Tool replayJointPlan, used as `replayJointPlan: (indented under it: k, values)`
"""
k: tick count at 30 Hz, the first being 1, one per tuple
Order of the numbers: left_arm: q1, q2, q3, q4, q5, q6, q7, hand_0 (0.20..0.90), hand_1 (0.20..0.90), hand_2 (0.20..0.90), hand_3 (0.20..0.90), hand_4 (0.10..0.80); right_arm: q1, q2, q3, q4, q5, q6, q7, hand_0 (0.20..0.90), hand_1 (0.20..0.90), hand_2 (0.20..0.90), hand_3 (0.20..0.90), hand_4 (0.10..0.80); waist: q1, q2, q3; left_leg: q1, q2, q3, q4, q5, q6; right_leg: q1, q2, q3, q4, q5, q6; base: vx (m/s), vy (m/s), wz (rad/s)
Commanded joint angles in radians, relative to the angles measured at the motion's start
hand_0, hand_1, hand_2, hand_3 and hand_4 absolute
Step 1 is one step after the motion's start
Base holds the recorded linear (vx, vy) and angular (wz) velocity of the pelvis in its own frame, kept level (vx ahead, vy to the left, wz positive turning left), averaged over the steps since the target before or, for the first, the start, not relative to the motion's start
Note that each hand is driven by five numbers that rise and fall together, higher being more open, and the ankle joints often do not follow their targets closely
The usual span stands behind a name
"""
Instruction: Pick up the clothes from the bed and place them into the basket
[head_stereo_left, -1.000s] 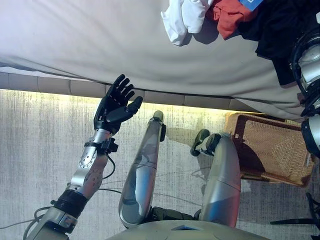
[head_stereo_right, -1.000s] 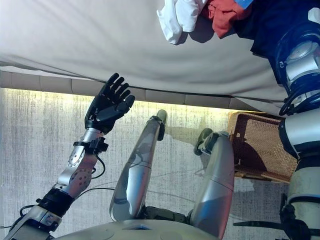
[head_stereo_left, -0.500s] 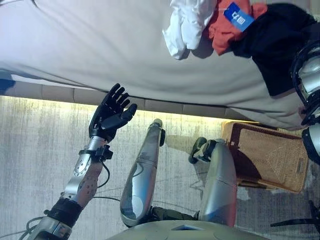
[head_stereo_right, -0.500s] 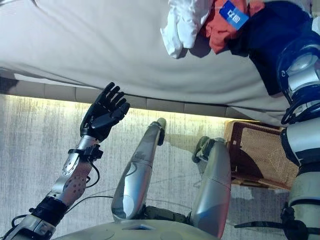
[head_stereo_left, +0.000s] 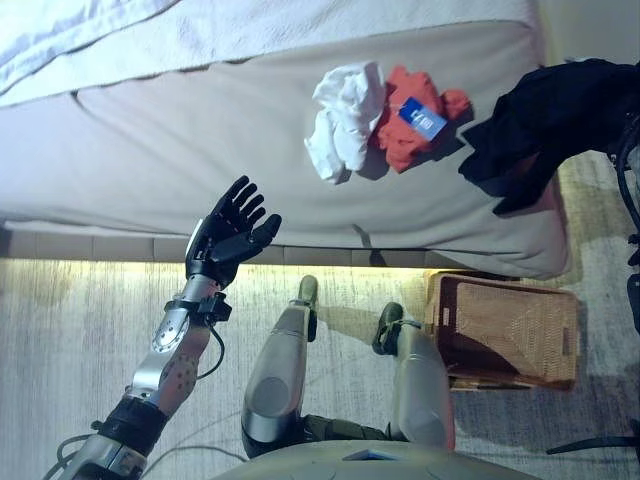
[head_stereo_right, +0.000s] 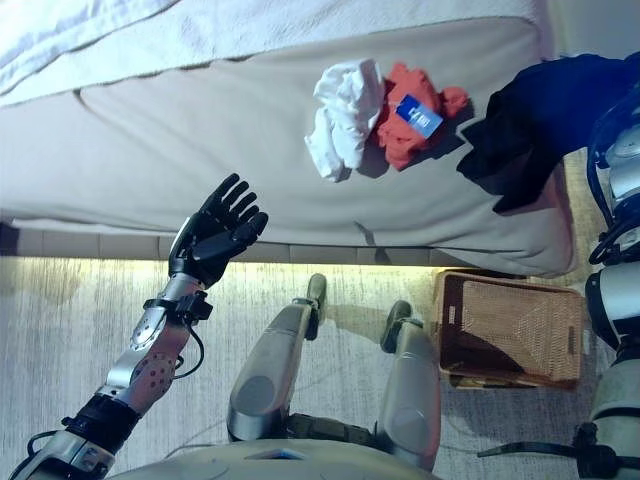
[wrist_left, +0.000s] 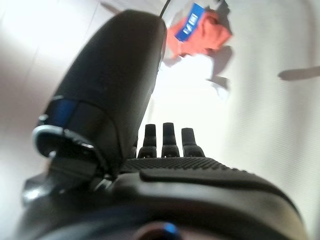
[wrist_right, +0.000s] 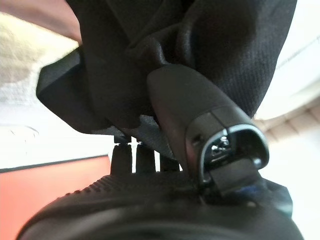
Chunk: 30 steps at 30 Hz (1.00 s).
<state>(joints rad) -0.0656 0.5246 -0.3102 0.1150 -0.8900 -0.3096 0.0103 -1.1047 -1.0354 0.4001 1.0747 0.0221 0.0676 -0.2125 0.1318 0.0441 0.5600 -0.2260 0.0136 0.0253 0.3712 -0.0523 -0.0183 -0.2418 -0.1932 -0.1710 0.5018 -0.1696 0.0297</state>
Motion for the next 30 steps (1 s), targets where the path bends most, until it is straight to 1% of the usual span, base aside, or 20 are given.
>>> replayJointPlan:
  k: [1,3,5,6,9,12,13,17,21,22,23,24,27,30]
  values:
    - [0.029,-0.010,0.003,-0.010,0.054,-0.031,0.018,0.900,0.900,0.900,0.900,0.800,0.123,-0.135,-0.058,-0.138,0.049,-0.114,-0.104,0.300,0.300,0.300,0.200,0.100,-0.058,-0.074,-0.289,0.049,0.020,0.064,0.010,-0.122,0.021,0.080,0.060,-0.001,-0.209,0.063,-0.017,0.108,0.108,-0.26]
    - [0.030,-0.019,-0.004,0.016,0.055,-0.030,0.020,0.900,0.900,0.900,0.900,0.800,0.191,-0.137,-0.107,-0.184,0.051,-0.120,-0.121,0.300,0.300,0.300,0.200,0.100,-0.080,-0.080,-0.317,0.086,0.018,0.074,-0.038,-0.115,0.019,0.109,0.062,0.016,-0.254,0.083,-0.005,0.098,0.087,-0.29]
    - [0.034,-0.040,-0.010,0.053,0.069,-0.020,0.016,0.900,0.900,0.900,0.900,0.800,0.312,-0.133,-0.182,-0.286,0.056,-0.105,-0.147,0.300,0.300,0.300,0.200,0.100,-0.113,-0.086,-0.356,0.145,0.016,0.089,-0.105,-0.104,0.016,0.153,0.070,0.047,-0.316,0.110,0.012,0.131,0.105,-0.22]
    - [0.039,-0.056,-0.012,0.078,0.087,-0.008,0.018,0.900,0.900,0.900,0.900,0.800,0.426,-0.113,-0.263,-0.360,0.049,-0.105,-0.147,0.300,0.300,0.300,0.200,0.100,-0.142,-0.085,-0.386,0.188,0.018,0.101,-0.158,-0.092,0.014,0.177,0.077,0.077,-0.356,0.133,0.024,0.099,0.119,-0.24]
    - [0.027,-0.073,-0.013,0.134,0.119,0.014,0.015,0.900,0.900,0.900,0.900,0.800,0.577,-0.072,-0.363,-0.449,0.027,-0.094,-0.118,0.300,0.300,0.300,0.200,0.100,-0.177,-0.088,-0.411,0.243,0.018,0.115,-0.232,-0.077,0.012,0.203,0.084,0.122,-0.409,0.167,0.045,0.022,0.074,-0.35]
    - [0.000,-0.087,-0.006,0.196,0.163,0.023,0.009,0.900,0.900,0.900,0.900,0.800,0.698,-0.037,-0.422,-0.523,-0.004,-0.072,-0.093,0.300,0.300,0.300,0.200,0.100,-0.211,-0.092,-0.424,0.287,0.021,0.131,-0.302,-0.061,0.014,0.214,0.095,0.156,-0.441,0.189,0.060,-0.036,0.021,-0.37]
    - [-0.002,-0.088,-0.007,0.201,0.167,0.023,0.010,0.900,0.900,0.900,0.900,0.800,0.709,-0.034,-0.429,-0.527,-0.007,-0.071,-0.091,0.300,0.300,0.300,0.200,0.100,-0.212,-0.093,-0.425,0.291,0.021,0.133,-0.309,-0.058,0.014,0.216,0.096,0.159,-0.445,0.192,0.061,-0.026,-0.006,-0.30]
    - [-0.054,-0.106,0.003,0.271,0.199,0.039,0.002,0.900,0.900,0.900,0.900,0.800,0.816,0.029,-0.476,-0.590,-0.025,-0.045,-0.085,0.300,0.300,0.300,0.200,0.100,-0.253,-0.098,-0.431,0.322,0.019,0.147,-0.373,-0.043,0.017,0.216,0.115,0.201,-0.478,0.216,0.072,-0.047,-0.015,-0.30]
    - [-0.054,-0.106,0.003,0.271,0.199,0.039,0.002,0.900,0.900,0.900,0.900,0.800,0.816,0.029,-0.476,-0.590,-0.025,-0.045,-0.085,0.300,0.300,0.300,0.200,0.100,-0.253,-0.098,-0.431,0.322,0.019,0.147,-0.373,-0.043,0.017,0.216,0.115,0.201,-0.478,0.216,0.072,-0.008,-0.005,-0.11]
    - [-0.064,-0.111,0.007,0.284,0.207,0.041,-0.001,0.900,0.900,0.900,0.900,0.800,0.831,0.046,-0.483,-0.592,-0.027,-0.052,-0.084,0.300,0.300,0.300,0.200,0.100,-0.265,-0.099,-0.432,0.327,0.020,0.158,-0.376,-0.046,0.019,0.213,0.117,0.210,-0.481,0.219,0.074,-0.056,-0.055,-0.39]
    - [-0.072,-0.136,0.017,0.298,0.248,0.046,-0.018,0.900,0.900,0.900,0.900,0.800,0.921,0.107,-0.538,-0.620,-0.010,-0.075,-0.036,0.300,0.300,0.300,0.200,0.100,-0.304,-0.102,-0.433,0.344,0.025,0.207,-0.366,-0.063,0.025,0.196,0.130,0.253,-0.486,0.234,0.083,-0.067,-0.078,-0.50]
    - [-0.077,-0.144,0.012,0.295,0.262,0.054,-0.019,0.900,0.900,0.900,0.900,0.800,0.954,0.130,-0.544,-0.623,-0.003,-0.086,-0.021,0.300,0.300,0.300,0.200,0.100,-0.317,-0.102,-0.434,0.347,0.028,0.221,-0.357,-0.072,0.027,0.194,0.135,0.264,-0.489,0.236,0.083,-0.053,-0.071,-0.39]
    - [-0.081,-0.155,-0.001,0.301,0.275,0.055,-0.029,0.900,0.900,0.900,0.900,0.800,0.970,0.157,-0.540,-0.607,0.003,-0.090,0.015,0.300,0.300,0.300,0.200,0.100,-0.330,-0.101,-0.437,0.358,0.028,0.243,-0.351,-0.084,0.027,0.196,0.142,0.277,-0.499,0.239,0.082,0.009,-0.044,-0.61]
    - [-0.081,-0.161,-0.007,0.298,0.278,0.059,-0.030,0.900,0.900,0.900,0.900,0.800,0.984,0.179,-0.525,-0.585,0.009,-0.077,0.048,0.300,0.300,0.300,0.200,0.100,-0.346,-0.098,-0.441,0.372,0.032,0.267,-0.344,-0.093,0.025,0.203,0.146,0.290,-0.508,0.241,0.081,0.031,-0.039,-0.16]
